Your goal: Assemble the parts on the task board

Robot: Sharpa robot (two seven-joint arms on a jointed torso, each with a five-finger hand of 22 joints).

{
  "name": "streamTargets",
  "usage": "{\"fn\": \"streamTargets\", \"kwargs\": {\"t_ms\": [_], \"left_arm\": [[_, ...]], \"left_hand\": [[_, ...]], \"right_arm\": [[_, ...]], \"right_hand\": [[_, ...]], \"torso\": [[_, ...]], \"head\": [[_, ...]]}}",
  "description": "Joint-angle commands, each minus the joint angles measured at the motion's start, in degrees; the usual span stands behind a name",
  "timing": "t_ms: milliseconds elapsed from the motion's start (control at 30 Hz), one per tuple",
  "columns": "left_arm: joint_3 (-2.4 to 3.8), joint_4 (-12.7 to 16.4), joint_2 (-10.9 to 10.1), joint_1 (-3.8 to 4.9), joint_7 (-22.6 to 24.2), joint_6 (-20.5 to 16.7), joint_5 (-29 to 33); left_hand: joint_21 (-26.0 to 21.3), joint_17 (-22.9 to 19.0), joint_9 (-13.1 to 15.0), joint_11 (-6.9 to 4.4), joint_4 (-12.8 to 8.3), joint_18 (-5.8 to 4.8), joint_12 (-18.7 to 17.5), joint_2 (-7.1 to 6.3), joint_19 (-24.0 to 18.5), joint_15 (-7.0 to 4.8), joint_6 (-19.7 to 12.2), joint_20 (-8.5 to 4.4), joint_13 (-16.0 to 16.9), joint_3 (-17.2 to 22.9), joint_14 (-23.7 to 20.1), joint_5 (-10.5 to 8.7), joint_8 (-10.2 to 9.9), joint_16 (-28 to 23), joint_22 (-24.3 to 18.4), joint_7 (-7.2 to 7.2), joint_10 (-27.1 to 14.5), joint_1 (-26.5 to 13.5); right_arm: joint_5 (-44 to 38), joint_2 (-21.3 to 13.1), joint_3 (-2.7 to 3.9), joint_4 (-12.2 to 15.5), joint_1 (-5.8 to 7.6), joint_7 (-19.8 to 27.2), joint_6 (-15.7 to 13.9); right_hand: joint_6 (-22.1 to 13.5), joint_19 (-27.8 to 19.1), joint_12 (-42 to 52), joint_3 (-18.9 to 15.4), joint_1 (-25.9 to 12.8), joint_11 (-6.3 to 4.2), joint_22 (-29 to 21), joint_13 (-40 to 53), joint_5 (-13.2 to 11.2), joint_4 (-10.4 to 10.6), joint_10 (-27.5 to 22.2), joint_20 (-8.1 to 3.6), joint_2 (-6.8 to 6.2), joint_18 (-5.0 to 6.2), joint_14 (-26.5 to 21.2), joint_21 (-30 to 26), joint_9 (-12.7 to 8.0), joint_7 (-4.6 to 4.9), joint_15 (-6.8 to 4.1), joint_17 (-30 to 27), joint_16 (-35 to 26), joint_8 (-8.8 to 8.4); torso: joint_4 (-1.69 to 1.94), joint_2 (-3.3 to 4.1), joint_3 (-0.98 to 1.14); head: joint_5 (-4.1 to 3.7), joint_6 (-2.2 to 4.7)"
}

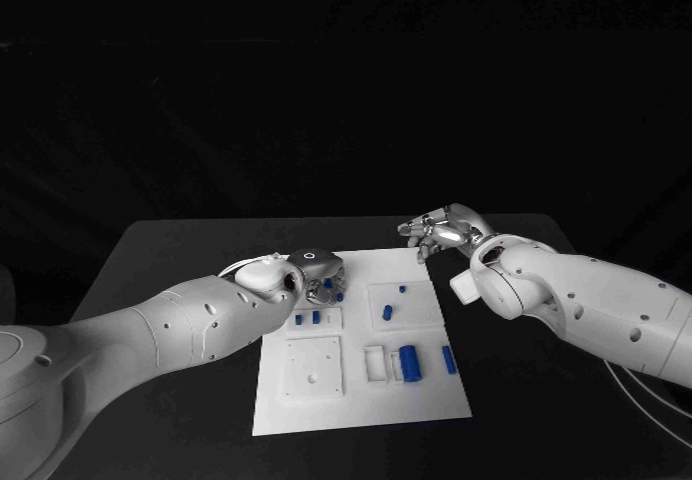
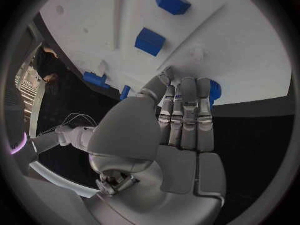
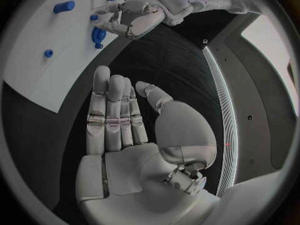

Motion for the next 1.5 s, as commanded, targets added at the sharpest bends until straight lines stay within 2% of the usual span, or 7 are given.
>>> {"fn": "streamTargets", "kwargs": {"t_ms": [33, 600, 833, 1000, 1167, 1500], "left_arm": [[0.05, -0.3, 0.3, -0.21, 1.0, -0.2, -0.2], [0.06, -0.7, 0.9, -0.50, 1.7, -0.1, 0.8], [0.06, -0.4, 1.0, -0.52, 2.0, 1.0, 0.9], [0.06, -0.6, 1.0, -0.54, 1.9, 1.5, 0.9], [0.06, -0.7, 1.0, -0.55, 1.5, 2.1, 0.9], [0.06, -1.1, 1.1, -0.55, 0.5, 3.2, 0.9]], "left_hand": [[0.3, -0.1, -0.1, -0.25, 0.1, 0.61, -0.4, -0.16, 0.2, 0.02, -1.4, -0.19, -0.1, 0.5, 0.6, -0.03, -0.2, 0.4, 1.3, -0.15, -0.3, -0.4], [0.4, 0.1, -0.2, -0.28, 0.7, 0.55, -0.4, -0.83, 1.0, -0.24, -4.3, -0.39, -0.1, 0.6, 2.9, -0.72, -0.2, 1.9, 1.2, -0.68, -1.2, -0.7], [0.5, 0.5, -0.1, -0.46, 1.1, 0.50, -0.4, -0.48, 1.4, -0.33, -2.2, -0.48, -0.1, 0.8, 3.4, -0.78, -0.2, 3.1, 1.3, -0.14, -0.9, -0.8], [0.7, 0.6, -0.1, -0.56, 1.5, 0.56, -0.4, 0.13, 1.6, -0.38, -1.0, -0.53, -0.1, 1.0, 3.8, -0.81, -0.2, 3.8, 1.3, -0.03, -0.3, -0.9], [1.4, 0.6, -0.1, -0.87, 2.1, 0.70, -0.4, 1.32, 1.9, -0.38, 1.0, -0.60, -0.1, 1.6, 4.4, -0.82, -0.1, 4.3, 1.4, 0.11, 1.7, -0.6], [2.4, 0.4, 0.0, -1.13, 4.3, 1.02, -0.4, 3.28, 1.8, -0.15, 3.0, -0.45, -0.1, 0.6, 4.9, -1.50, -0.2, 4.4, 1.3, 0.48, 4.1, 0.7]], "right_arm": [[0.2, 0.0, 0.02, 0.1, 0.03, 0.8, -0.1], [0.2, 0.2, 0.02, 0.2, 0.05, 0.6, 0.2], [0.2, 0.1, 0.02, 0.2, 0.08, 0.6, 0.2], [0.2, 0.2, 0.02, 0.2, 0.08, 0.5, 0.2], [0.2, 0.2, 0.02, 0.2, 0.09, 0.6, 0.2], [0.2, 0.2, 0.02, 0.2, 0.09, 0.6, 0.1]], "right_hand": [[-0.4, -0.2, 0.0, -0.2, 0.1, -0.12, -0.3, -0.2, 0.3, -0.1, 0.3, -0.02, -0.38, -0.13, -0.5, 0.4, -0.1, 0.01, 0.08, -0.4, 0.6, 0.07], [-0.4, -0.2, 0.0, -0.2, 0.1, -0.12, -0.3, -0.2, 0.3, -0.1, 0.3, -0.02, -0.38, -0.13, -0.5, 0.4, -0.1, 0.01, 0.08, -0.4, 0.6, 0.07], [-0.4, -0.2, 0.0, -0.2, 0.1, -0.12, -0.3, -0.2, 0.3, -0.1, 0.3, -0.02, -0.38, -0.13, -0.5, 0.4, -0.1, 0.01, 0.08, -0.4, 0.6, 0.07], [-0.4, -0.2, 0.0, -0.2, 0.1, -0.12, -0.3, -0.2, 0.3, -0.1, 0.3, -0.02, -0.38, -0.13, -0.5, 0.4, -0.1, 0.01, 0.08, -0.4, 0.6, 0.07], [-0.4, -0.2, 0.0, -0.2, 0.1, -0.12, -0.3, -0.2, 0.3, -0.1, 0.3, -0.02, -0.38, -0.13, -0.5, 0.4, -0.1, 0.01, 0.08, -0.4, 0.6, 0.07], [-0.4, -0.2, 0.2, -0.1, 0.2, -0.14, -0.5, -0.4, 0.4, -0.2, 0.3, -0.04, -0.36, -0.14, -0.6, 0.5, -0.1, 0.00, 0.06, -0.8, 0.9, 0.06]], "torso": [[0.02, 0.06, 0.04], [0.14, -0.07, 0.07], [0.14, -0.06, 0.00], [0.11, -0.05, -0.02], [0.12, -0.03, -0.03], [0.10, -0.07, -0.03]], "head": [[-0.14, -0.07], [-0.38, -0.27], [-0.39, -0.38], [-0.38, -0.35], [-0.46, -0.34], [-0.46, -0.58]]}}
